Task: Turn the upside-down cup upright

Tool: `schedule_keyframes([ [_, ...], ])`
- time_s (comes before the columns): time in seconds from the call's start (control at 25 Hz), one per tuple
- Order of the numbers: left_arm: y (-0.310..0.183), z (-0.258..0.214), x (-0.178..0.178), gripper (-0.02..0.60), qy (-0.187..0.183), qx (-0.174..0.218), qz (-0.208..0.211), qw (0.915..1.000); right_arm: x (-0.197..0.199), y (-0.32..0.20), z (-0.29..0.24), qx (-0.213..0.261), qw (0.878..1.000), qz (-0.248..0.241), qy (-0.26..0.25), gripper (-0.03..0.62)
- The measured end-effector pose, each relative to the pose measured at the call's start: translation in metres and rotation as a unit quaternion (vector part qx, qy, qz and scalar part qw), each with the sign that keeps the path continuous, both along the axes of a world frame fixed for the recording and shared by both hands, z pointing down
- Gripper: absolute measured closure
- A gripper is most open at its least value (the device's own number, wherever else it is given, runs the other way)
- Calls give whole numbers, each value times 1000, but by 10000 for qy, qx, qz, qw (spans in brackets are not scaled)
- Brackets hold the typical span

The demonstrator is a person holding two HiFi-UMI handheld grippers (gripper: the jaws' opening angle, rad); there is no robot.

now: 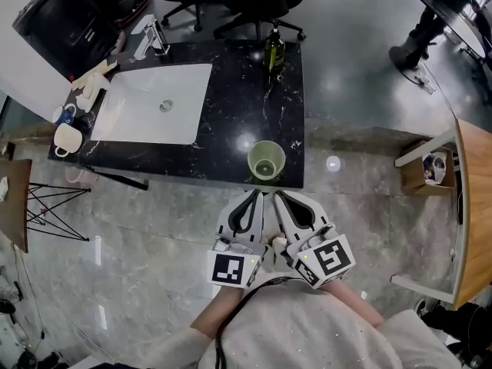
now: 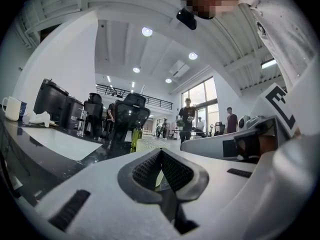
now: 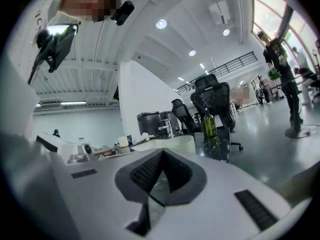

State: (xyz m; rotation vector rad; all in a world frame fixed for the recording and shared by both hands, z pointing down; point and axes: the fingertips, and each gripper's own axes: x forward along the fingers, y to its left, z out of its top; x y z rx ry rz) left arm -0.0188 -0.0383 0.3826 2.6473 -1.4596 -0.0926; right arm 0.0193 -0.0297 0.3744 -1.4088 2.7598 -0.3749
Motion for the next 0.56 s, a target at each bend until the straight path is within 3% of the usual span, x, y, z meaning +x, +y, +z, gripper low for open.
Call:
schedule_keyframes([
  [0.56,2,-6,2,575,-87,105,-23,9999,-2,1,-4,143,9998,-29,159,588],
])
